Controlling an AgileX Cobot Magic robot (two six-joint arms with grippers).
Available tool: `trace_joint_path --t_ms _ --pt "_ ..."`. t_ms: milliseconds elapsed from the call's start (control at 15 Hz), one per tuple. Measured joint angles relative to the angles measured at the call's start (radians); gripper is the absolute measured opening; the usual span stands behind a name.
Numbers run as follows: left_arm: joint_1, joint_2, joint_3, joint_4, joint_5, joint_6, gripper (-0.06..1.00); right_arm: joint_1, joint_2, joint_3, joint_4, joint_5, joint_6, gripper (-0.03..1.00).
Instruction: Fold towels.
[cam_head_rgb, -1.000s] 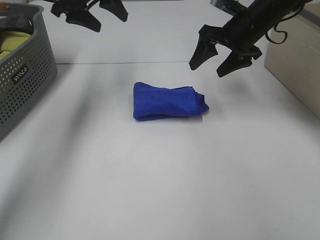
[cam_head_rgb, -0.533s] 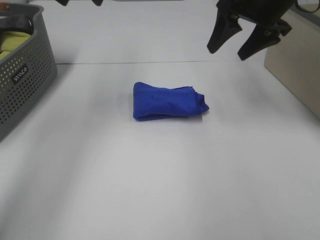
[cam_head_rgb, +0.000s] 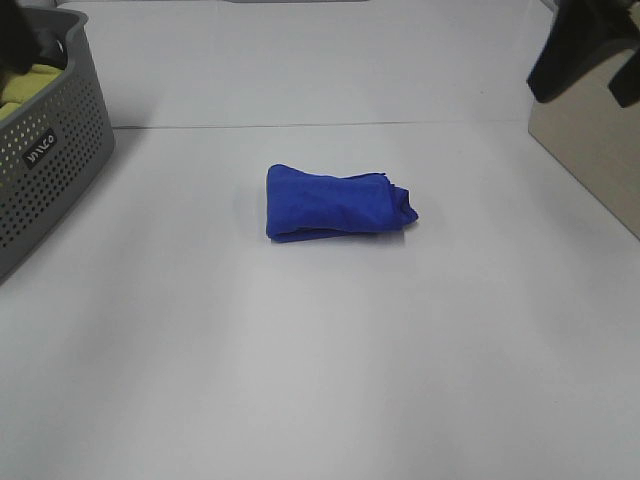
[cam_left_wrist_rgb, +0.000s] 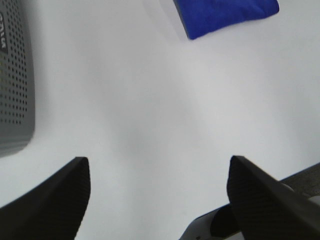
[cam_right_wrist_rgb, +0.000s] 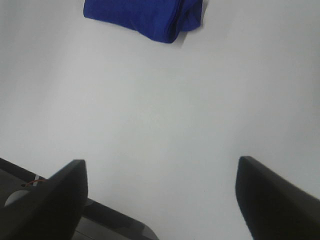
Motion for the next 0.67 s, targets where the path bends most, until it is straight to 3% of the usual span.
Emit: trace_joint_path --t_ms 333,667 --pt "0.000 -0.534 0.394 0.001 0.001 0.000 0.72 0.000 -0.435 0.437 -0.020 -0.136 0.013 0.77" --pt "0.000 -1.041 0.679 0.001 0.003 0.058 0.72 0.000 -0.901 0.757 -0.081 -0.154 -0.022 0.77"
